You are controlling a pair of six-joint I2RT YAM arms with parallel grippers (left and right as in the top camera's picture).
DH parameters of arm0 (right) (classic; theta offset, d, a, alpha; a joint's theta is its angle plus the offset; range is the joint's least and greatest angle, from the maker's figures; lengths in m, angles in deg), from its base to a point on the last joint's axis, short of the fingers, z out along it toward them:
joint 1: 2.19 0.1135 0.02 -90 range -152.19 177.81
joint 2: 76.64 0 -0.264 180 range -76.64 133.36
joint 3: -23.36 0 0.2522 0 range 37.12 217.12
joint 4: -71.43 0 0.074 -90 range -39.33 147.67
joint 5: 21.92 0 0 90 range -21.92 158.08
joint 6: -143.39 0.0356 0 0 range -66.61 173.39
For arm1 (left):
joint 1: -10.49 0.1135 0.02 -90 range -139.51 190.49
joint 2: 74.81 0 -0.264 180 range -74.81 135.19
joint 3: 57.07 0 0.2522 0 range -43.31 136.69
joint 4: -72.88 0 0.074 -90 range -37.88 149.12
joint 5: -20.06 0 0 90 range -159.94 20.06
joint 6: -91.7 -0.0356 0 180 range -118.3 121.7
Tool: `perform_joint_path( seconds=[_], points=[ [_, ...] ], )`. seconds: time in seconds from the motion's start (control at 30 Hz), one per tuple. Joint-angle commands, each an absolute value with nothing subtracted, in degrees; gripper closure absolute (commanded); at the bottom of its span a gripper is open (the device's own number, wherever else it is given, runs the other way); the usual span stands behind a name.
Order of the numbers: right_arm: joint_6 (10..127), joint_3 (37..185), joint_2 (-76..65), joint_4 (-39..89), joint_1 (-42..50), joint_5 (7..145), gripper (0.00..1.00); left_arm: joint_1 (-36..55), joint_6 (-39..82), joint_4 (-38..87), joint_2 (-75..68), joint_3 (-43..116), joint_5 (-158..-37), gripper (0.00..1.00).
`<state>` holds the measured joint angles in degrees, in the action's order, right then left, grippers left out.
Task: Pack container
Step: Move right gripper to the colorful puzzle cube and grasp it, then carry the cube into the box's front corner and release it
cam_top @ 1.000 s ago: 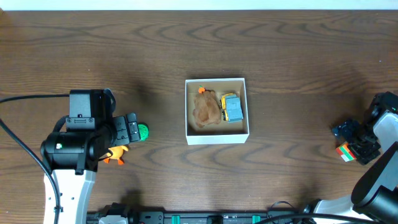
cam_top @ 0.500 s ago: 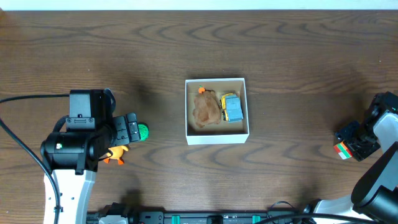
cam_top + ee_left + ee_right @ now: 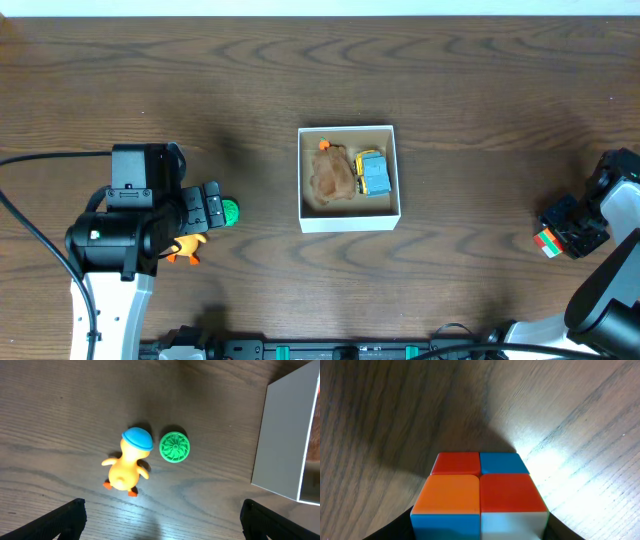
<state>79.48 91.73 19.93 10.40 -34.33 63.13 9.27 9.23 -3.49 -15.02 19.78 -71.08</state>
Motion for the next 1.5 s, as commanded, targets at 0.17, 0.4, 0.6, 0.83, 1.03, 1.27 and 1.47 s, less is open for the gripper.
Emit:
perform_joint_path(
  seconds=[0.17, 0.4, 0.6, 0.83, 1.03, 1.27, 1.47],
  points=[
    [77.1, 93.4, 13.9, 9.0, -29.5, 64.0, 0.53, 9.6, 9.5, -3.6, -14.9, 20.7, -71.0, 0.02],
    [73.5, 98.8, 2.1, 7.2, -14.3, 64.1, 0.56, 9.6, 9.5, -3.6, -14.9, 20.7, -71.0, 0.02],
    [65.6, 100.8, -4.4, 10.1, 3.8, 70.9, 0.55, 9.6, 9.5, -3.6, -14.9, 20.7, -71.0, 0.02],
    [66.4, 100.8, -3.0, 11.8, 21.4, 71.9, 0.53, 9.6, 9.5, -3.6, -14.9, 20.7, -71.0, 0.02],
    [78.0, 100.8, 1.6, 12.2, 28.7, 66.8, 0.58, 9.6, 9.5, -3.6, -14.9, 20.7, -71.0, 0.02],
    [79.7, 100.8, 5.7, 15.1, 32.5, 66.3, 0.58, 9.6, 9.5, -3.6, -14.9, 20.7, -71.0, 0.02],
    [85.2, 100.8, 8.3, 14.4, 33.1, 65.9, 0.58, 9.6, 9.5, -3.6, -14.9, 20.7, -71.0, 0.02]
  ],
)
